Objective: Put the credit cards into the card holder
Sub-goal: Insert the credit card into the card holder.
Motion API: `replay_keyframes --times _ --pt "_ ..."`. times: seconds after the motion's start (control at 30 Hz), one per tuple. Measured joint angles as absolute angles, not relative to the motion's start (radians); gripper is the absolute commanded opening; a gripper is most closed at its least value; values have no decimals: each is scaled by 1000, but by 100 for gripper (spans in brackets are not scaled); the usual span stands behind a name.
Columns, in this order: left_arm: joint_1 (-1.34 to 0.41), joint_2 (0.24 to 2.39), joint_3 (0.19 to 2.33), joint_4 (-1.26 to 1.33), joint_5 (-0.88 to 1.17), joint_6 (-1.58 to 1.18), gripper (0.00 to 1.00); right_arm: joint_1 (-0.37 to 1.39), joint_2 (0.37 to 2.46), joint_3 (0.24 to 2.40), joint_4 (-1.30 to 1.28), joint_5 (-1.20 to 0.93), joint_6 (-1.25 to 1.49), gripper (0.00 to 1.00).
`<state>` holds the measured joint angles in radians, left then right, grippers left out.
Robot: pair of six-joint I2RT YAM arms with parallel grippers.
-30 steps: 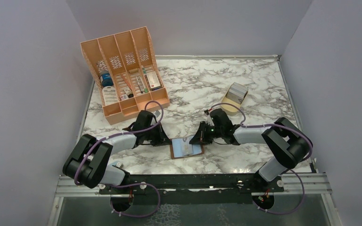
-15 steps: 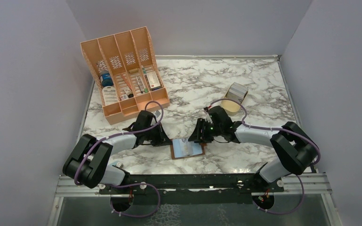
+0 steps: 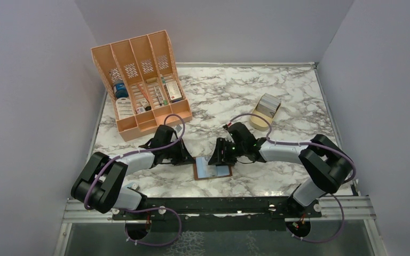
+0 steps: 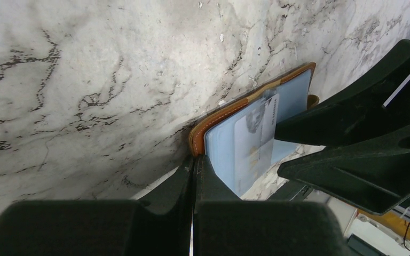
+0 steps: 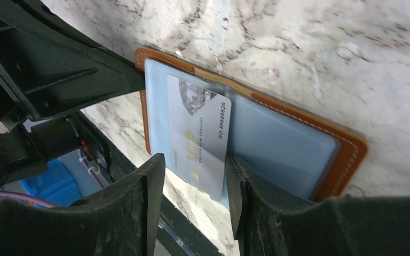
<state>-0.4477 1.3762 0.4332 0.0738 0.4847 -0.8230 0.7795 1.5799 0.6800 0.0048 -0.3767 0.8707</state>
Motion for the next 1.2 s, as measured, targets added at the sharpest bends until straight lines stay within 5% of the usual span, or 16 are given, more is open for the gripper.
replay_keyframes --times 0.47,1.2 --pt "-447 1377 430 83 485 -832 0 829 1676 751 40 -391 870 38" --pt "-452 1376 457 65 505 -795 0 838 1579 986 -268 -215 608 45"
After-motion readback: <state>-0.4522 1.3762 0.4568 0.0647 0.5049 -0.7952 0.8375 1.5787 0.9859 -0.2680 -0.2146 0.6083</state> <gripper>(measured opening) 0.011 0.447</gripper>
